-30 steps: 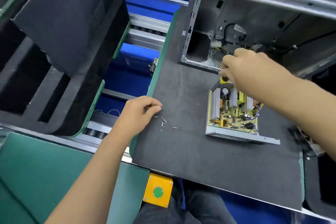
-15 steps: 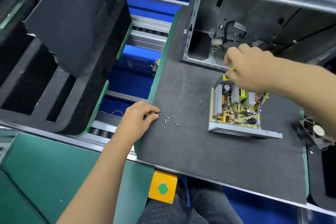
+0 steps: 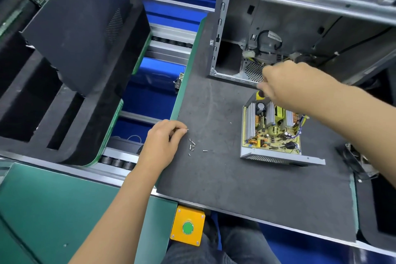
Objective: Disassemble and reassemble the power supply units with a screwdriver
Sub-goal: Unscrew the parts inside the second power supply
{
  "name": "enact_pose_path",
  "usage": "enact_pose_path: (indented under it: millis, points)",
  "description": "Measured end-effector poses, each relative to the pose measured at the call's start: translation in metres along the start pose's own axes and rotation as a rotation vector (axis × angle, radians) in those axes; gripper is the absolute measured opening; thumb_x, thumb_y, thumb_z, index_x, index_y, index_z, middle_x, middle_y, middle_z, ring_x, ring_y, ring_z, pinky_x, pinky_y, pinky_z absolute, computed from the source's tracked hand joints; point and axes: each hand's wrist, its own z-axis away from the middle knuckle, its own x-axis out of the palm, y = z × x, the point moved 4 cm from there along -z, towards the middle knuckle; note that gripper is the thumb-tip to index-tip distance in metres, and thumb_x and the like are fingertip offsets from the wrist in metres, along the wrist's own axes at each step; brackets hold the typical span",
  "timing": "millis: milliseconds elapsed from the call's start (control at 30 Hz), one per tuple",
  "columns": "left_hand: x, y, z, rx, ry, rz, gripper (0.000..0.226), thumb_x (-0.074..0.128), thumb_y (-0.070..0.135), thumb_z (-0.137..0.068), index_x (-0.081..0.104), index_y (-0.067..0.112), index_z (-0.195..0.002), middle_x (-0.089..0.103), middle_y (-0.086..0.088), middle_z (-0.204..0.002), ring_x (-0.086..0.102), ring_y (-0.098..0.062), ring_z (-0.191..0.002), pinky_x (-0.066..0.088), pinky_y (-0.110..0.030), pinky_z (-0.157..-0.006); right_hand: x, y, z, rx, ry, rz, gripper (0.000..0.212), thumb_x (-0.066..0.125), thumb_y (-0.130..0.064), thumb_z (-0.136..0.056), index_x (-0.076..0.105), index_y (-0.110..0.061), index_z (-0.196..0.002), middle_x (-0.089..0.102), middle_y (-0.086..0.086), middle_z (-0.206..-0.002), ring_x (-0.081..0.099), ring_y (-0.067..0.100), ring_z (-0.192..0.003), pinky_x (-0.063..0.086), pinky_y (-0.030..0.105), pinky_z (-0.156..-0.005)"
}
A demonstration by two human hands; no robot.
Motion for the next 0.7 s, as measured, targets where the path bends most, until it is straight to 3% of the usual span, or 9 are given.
enact_pose_path:
  millis: [67,100,200,267,367,433,533,633,700]
  points:
    - [0.005,0.005,-0.005,0.007,-0.006,0.006,0.009,0.066,0.016,-0.095,0.071,0.02,-0.088,0.062,0.015,-0.085,0.054,-0.012,-0.08,0.043,-0.023,-0.079,-0.001,0.006,0.002,0.072,-0.017,0.055,0.045,0.033,-0.054,-0.1,0.051,-0.013,-0.089,0.041,0.004,-0.073,0.062,0.038,-0.086,0.04,0.037,-0.062]
    - [0.008,0.008,-0.007,0.013,-0.011,0.009,0.01,0.065,0.016,-0.096,0.07,0.02,-0.087,0.062,0.016,-0.084,0.054,-0.01,-0.08,0.042,-0.022,-0.079,0.001,0.009,0.004,0.076,-0.066,-0.033,0.042,0.037,-0.055,-0.098,0.05,-0.015,-0.094,0.044,0.005,-0.079,0.06,0.038,-0.088,0.043,0.039,-0.066]
    - [0.02,0.019,-0.014,0.009,-0.029,0.031,0.012,0.065,0.019,-0.095,0.069,0.022,-0.085,0.06,0.019,-0.081,0.053,-0.002,-0.078,0.037,-0.01,-0.075,0.003,0.009,0.007,-0.027,-0.19,-0.355,0.021,0.057,-0.028,-0.095,0.047,-0.02,-0.112,0.04,0.005,-0.107,0.053,0.028,-0.092,0.045,0.043,-0.084]
    - [0.028,0.024,-0.019,-0.005,-0.054,0.037,0.012,0.065,0.021,-0.095,0.069,0.022,-0.084,0.061,0.021,-0.081,0.053,0.0,-0.079,0.037,-0.008,-0.073,-0.002,0.007,0.006,-0.104,-0.128,-0.301,0.015,0.058,-0.018,-0.095,0.055,-0.019,-0.109,0.039,0.001,-0.105,0.051,0.022,-0.09,0.045,0.038,-0.08]
    - [0.035,0.027,-0.026,-0.061,-0.095,0.059,0.01,0.067,0.021,-0.094,0.071,0.024,-0.085,0.066,0.015,-0.083,0.056,-0.004,-0.078,0.04,-0.01,-0.071,-0.009,0.0,0.003,-0.094,-0.028,-0.062,0.023,0.052,-0.039,-0.1,0.058,-0.017,-0.104,0.05,0.006,-0.099,0.059,0.036,-0.093,0.048,0.041,-0.073]
    - [0.037,0.028,-0.029,-0.088,-0.128,0.056,0.007,0.07,0.019,-0.092,0.072,0.023,-0.086,0.067,0.01,-0.084,0.058,-0.008,-0.076,0.041,-0.01,-0.07,-0.008,-0.003,0.002,-0.07,-0.032,0.086,0.018,0.044,-0.04,-0.104,0.054,-0.029,-0.113,0.046,0.006,-0.091,0.059,0.037,-0.091,0.043,0.039,-0.066]
    - [0.041,0.034,-0.033,-0.025,-0.187,-0.022,0.008,0.073,0.012,-0.089,0.074,0.021,-0.087,0.063,0.009,-0.081,0.055,-0.012,-0.074,0.046,-0.02,-0.077,-0.007,-0.002,0.003,-0.101,-0.141,-0.157,0.014,0.046,-0.035,-0.1,0.044,-0.022,-0.107,0.044,0.004,-0.101,0.053,0.031,-0.089,0.045,0.043,-0.076]
    - [0.047,0.04,-0.037,0.066,-0.241,-0.099,0.009,0.073,0.008,-0.087,0.076,0.017,-0.088,0.065,0.002,-0.085,0.056,-0.016,-0.077,0.047,-0.032,-0.084,-0.012,0.007,-0.001,-0.123,-0.202,-0.273,0.016,0.053,-0.017,-0.095,0.051,-0.02,-0.111,0.042,0.001,-0.11,0.054,0.03,-0.1,0.047,0.047,-0.086]
    - [0.051,0.043,-0.037,0.11,-0.251,-0.121,0.008,0.075,0.009,-0.086,0.077,0.016,-0.089,0.066,0.0,-0.087,0.059,-0.02,-0.079,0.049,-0.036,-0.086,-0.016,0.011,-0.003,-0.116,-0.15,-0.198,0.02,0.056,-0.033,-0.098,0.055,-0.015,-0.108,0.046,0.006,-0.103,0.054,0.033,-0.097,0.048,0.044,-0.079]
